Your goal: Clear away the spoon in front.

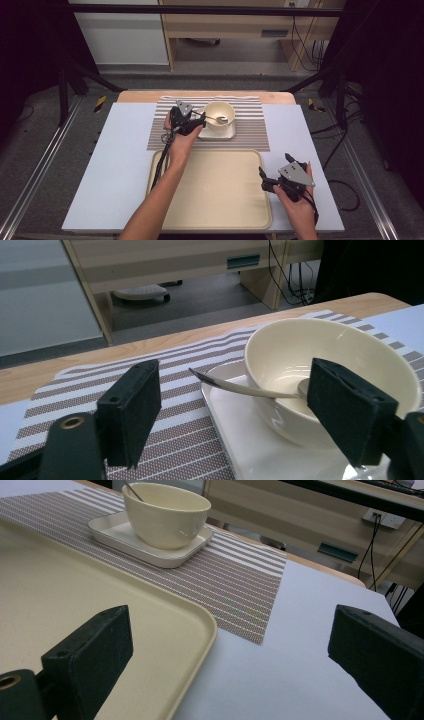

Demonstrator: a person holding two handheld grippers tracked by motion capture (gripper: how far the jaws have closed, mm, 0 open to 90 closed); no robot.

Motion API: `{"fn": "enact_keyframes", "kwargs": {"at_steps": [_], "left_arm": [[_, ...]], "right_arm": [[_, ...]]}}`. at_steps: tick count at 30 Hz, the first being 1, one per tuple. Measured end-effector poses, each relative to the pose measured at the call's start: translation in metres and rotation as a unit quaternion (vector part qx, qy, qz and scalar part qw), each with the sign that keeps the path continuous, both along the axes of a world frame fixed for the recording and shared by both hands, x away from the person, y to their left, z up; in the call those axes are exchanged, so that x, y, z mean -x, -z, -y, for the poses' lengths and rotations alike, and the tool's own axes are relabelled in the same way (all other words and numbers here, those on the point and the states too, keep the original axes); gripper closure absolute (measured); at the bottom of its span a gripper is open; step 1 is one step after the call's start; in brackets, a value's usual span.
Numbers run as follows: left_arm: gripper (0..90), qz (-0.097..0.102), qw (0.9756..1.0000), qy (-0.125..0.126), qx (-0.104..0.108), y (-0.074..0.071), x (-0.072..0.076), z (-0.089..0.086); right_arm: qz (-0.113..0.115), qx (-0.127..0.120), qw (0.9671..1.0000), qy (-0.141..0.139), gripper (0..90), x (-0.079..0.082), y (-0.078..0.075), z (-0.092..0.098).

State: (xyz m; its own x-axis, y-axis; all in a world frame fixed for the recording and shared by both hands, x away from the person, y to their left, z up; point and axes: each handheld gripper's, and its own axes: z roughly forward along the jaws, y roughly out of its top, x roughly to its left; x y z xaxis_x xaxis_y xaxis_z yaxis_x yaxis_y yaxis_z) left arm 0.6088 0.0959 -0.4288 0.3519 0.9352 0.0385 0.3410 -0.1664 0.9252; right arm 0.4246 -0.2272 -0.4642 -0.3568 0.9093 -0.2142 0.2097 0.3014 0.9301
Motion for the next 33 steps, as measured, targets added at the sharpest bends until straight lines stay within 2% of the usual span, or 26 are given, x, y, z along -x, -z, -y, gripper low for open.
{"fn": "enact_keyframes", "kwargs": {"at_steps": [4,12,19,21,26,33], "left_arm": [[29.6,-0.004,0.9999,0.003,0.014,0.0034,-0.0034,0.001],[40.2,-0.003,0.9998,0.011,0.017,0.0083,-0.0053,0.009],[45.3,-0.011,0.9997,0.0,0.023,0.0107,-0.007,0.0072],[47.5,-0.01,0.9997,-0.001,0.024,0.0104,-0.0065,0.0076],[51.7,-0.011,0.9989,-0.005,0.045,0.0107,-0.0075,0.0072],[56.3,-0.006,0.9988,-0.008,0.049,0.0106,-0.0083,0.0057]], "right_arm": [[-0.001,0.002,1.0,0.0,4.5,-0.0002,0.0002,-0.0006],[-0.003,0.004,1.0,-0.003,4.5,-0.0002,0.0005,-0.0008],[-0.004,0.003,1.0,-0.004,4.9,-0.0007,0.0009,-0.0003],[-0.004,0.004,1.0,-0.004,4.9,-0.0007,0.0009,-0.0003],[-0.005,0.004,1.0,-0.004,4.9,-0.0005,0.0009,-0.0003],[-0.006,0.004,1.0,-0.005,4.9,-0.0008,0.0011,-0.0004]]}}
